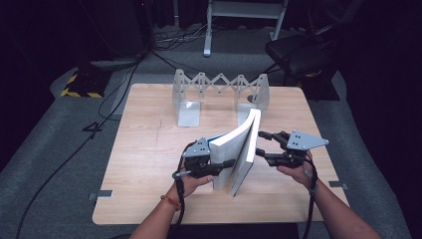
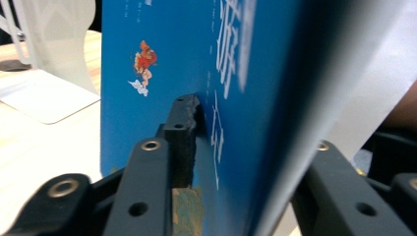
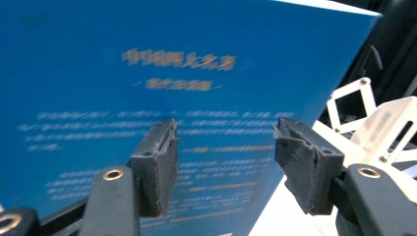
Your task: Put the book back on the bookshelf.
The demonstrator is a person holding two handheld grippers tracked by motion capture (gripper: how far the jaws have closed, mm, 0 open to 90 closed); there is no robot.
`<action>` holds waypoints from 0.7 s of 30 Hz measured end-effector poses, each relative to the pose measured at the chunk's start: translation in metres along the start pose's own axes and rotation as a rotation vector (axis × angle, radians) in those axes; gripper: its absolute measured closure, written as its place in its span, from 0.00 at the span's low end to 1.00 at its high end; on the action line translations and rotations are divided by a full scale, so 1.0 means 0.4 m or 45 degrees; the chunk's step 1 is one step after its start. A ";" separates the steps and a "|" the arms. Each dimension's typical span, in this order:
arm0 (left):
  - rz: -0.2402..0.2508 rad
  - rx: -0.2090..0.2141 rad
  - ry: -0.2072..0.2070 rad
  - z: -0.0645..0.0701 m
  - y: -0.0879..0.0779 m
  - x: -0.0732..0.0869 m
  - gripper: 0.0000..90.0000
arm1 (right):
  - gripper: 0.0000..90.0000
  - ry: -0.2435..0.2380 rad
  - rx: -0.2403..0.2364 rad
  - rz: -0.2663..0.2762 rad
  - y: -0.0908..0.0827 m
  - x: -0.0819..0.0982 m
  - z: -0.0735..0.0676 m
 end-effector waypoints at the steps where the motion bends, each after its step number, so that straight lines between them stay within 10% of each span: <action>1: -0.006 -0.016 0.012 0.005 -0.008 -0.002 0.66 | 0.46 -0.005 -0.009 -0.005 0.001 0.003 -0.007; 11: -0.225 0.017 0.152 0.068 -0.045 -0.002 0.40 | 0.44 -0.087 -0.060 -0.116 0.033 0.051 -0.055; 21: -0.311 -0.127 0.094 0.144 -0.033 0.063 0.21 | 0.39 -0.063 -0.108 -0.187 0.075 0.088 -0.074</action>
Point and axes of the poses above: each handheld gripper's, and its own axes: y roughly forward along the jaws, x roughly out of its underside, z roughly to its right, the point moved 2 cm from there along y, roughly forward along the jaws, and after that the axes turned 12 degrees about y, right-handed, at the moved point
